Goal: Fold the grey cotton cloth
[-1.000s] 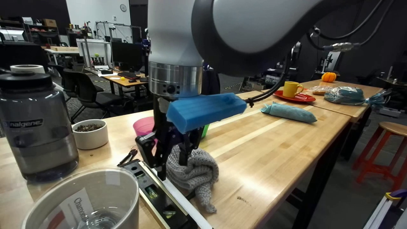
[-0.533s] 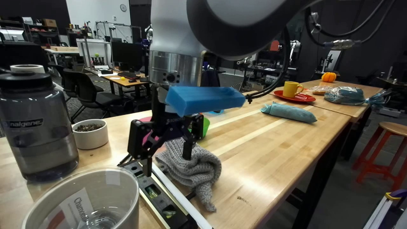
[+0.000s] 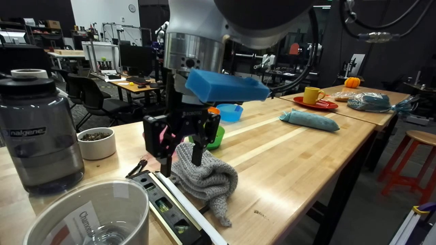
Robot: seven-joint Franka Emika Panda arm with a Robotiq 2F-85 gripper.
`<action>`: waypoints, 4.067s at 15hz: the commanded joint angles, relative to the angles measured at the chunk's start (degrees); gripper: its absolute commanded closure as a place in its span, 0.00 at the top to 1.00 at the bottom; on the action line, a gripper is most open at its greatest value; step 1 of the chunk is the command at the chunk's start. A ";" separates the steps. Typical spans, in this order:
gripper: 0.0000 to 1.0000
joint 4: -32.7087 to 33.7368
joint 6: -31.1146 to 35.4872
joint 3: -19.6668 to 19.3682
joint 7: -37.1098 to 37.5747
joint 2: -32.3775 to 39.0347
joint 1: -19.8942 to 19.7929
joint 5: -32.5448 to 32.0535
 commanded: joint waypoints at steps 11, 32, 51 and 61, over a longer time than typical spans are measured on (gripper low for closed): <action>0.00 -2.44 -0.18 -2.08 -0.68 -1.83 -0.68 -9.19; 0.00 -3.48 2.62 -2.94 -3.66 1.89 -0.34 -6.31; 0.50 -12.96 -3.72 -4.54 -9.73 -18.30 -3.26 2.87; 1.00 -21.97 -7.31 -11.17 -17.12 -31.12 -7.62 5.02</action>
